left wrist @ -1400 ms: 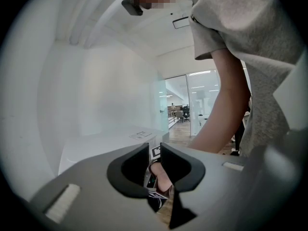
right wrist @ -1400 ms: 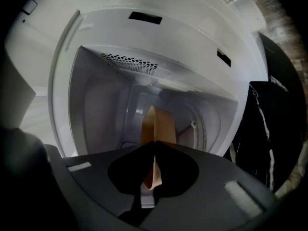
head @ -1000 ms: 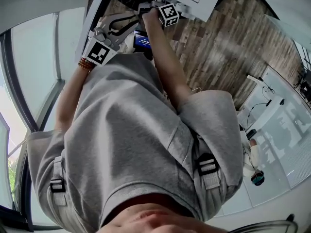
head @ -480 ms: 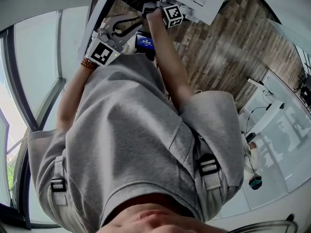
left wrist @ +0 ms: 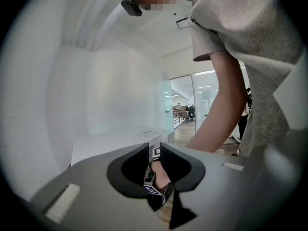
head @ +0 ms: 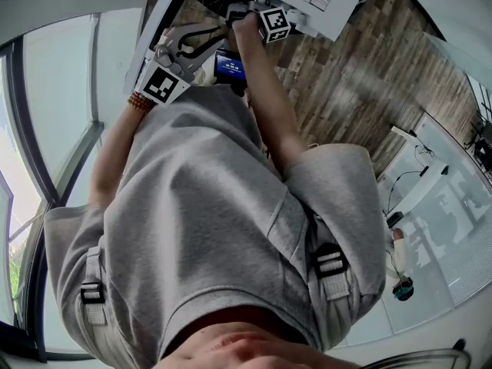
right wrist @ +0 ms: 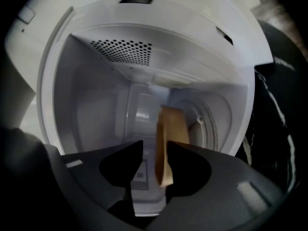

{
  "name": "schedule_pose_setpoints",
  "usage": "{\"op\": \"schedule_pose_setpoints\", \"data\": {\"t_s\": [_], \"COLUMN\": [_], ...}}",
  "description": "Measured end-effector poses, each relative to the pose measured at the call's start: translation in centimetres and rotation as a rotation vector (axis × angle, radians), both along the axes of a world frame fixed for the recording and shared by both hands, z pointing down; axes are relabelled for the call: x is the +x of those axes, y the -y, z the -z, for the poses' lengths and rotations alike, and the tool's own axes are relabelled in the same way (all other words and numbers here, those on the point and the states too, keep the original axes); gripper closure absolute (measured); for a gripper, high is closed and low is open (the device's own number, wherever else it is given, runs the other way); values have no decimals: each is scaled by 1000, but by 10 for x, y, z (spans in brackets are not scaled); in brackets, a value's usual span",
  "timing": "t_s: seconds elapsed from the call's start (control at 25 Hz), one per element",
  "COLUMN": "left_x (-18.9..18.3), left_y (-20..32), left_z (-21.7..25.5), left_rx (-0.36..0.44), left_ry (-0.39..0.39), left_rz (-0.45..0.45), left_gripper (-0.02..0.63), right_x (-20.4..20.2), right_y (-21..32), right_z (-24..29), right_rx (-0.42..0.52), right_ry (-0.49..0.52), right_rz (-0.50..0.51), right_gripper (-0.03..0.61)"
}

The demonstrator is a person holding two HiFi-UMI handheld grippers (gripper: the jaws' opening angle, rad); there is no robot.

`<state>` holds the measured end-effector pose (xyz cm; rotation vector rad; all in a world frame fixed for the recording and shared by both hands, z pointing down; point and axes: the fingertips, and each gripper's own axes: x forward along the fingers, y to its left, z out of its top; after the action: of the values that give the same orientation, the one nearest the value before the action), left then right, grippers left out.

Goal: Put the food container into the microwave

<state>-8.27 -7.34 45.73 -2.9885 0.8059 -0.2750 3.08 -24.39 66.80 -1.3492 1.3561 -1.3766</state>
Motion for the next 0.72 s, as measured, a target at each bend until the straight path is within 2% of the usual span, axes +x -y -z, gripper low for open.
{"op": "schedule_pose_setpoints", "data": {"t_s": [0.04,0.72], "left_x": [0,10], "left_y": [-1,-7], "left_z": [0,-1], "left_rx": [0,-5], "left_ry": [1,0], "left_rz": [-2,-14], "left_gripper": [540,540], "right_x": [-1,-9], "right_y": [-1,-19], "right_z": [-1,-7], "right_rx": [1,-35], "right_ry": [25,59], "right_rz": [2,28], "right_gripper": [394,420]}}
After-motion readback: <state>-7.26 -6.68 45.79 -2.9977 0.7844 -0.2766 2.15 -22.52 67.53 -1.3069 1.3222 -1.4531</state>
